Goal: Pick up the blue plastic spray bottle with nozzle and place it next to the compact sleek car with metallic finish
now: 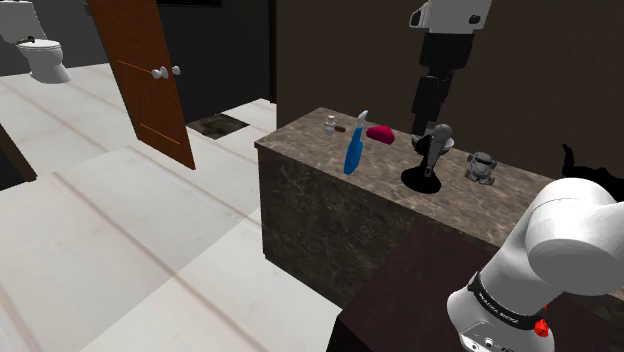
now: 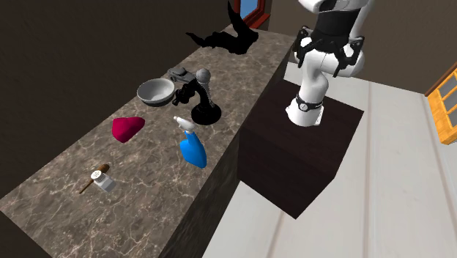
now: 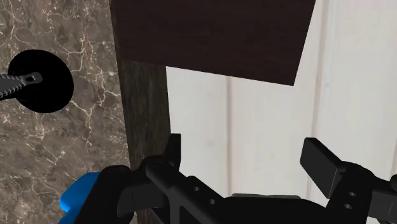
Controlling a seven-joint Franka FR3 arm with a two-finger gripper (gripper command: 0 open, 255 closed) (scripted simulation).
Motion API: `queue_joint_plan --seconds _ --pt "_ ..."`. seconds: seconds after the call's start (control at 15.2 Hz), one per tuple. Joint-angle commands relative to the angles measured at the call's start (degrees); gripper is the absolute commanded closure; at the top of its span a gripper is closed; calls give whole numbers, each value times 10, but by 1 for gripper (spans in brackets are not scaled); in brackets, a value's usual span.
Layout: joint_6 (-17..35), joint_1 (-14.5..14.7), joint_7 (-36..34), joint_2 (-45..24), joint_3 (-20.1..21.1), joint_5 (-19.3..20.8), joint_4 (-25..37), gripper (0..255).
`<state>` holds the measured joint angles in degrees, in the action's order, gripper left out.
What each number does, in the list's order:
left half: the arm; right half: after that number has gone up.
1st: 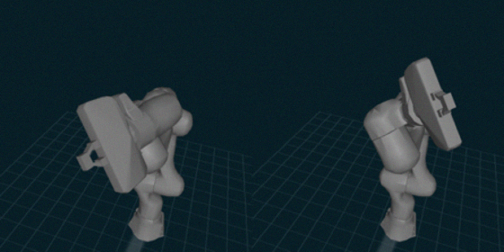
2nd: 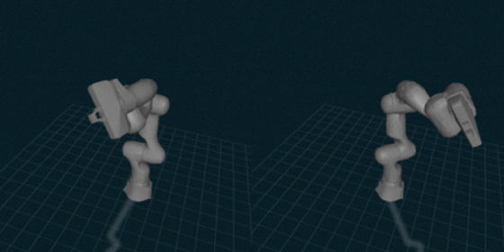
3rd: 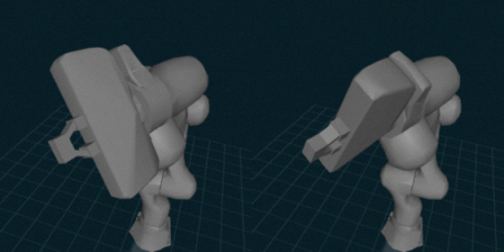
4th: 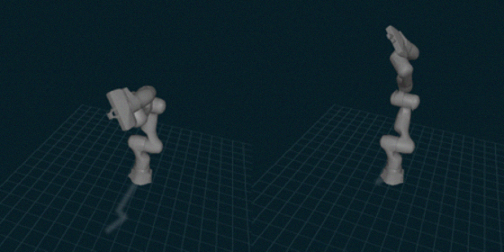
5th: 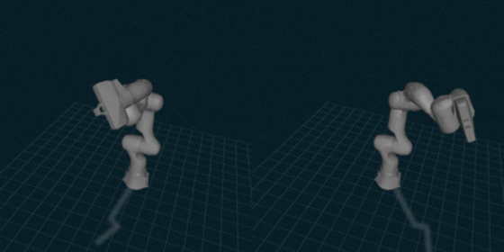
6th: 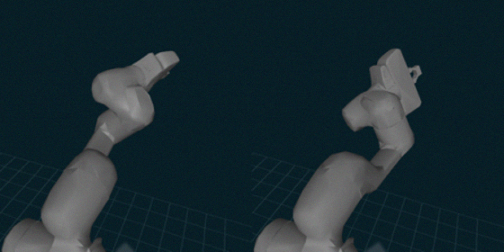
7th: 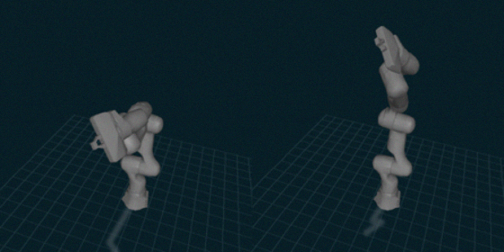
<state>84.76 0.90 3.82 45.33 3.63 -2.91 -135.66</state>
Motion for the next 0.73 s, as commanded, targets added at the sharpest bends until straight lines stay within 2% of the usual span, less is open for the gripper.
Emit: queue_joint_plan --seconds 0.0,0.66 --pt "0 0 0 0 0 0 0 0" --pt "78 -67 -136 -243 -13 -35 121 0"
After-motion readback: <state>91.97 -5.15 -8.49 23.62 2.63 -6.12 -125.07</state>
